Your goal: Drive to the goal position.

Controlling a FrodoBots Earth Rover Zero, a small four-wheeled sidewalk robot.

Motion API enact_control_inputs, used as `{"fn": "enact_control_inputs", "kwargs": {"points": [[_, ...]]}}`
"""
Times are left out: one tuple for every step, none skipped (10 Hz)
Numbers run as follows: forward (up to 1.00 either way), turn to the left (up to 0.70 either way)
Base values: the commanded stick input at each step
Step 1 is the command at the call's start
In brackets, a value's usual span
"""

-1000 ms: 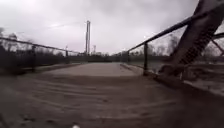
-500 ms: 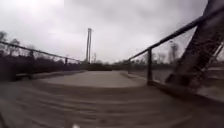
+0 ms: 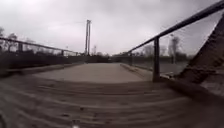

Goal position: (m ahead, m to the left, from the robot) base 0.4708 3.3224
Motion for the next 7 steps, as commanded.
{"fn": "enact_control_inputs", "kwargs": {"points": [[1.00,0.00],[1.00,0.00],[1.00,0.00],[1.00,0.00],[1.00,0.00],[1.00,0.00],[1.00,0.00]]}}
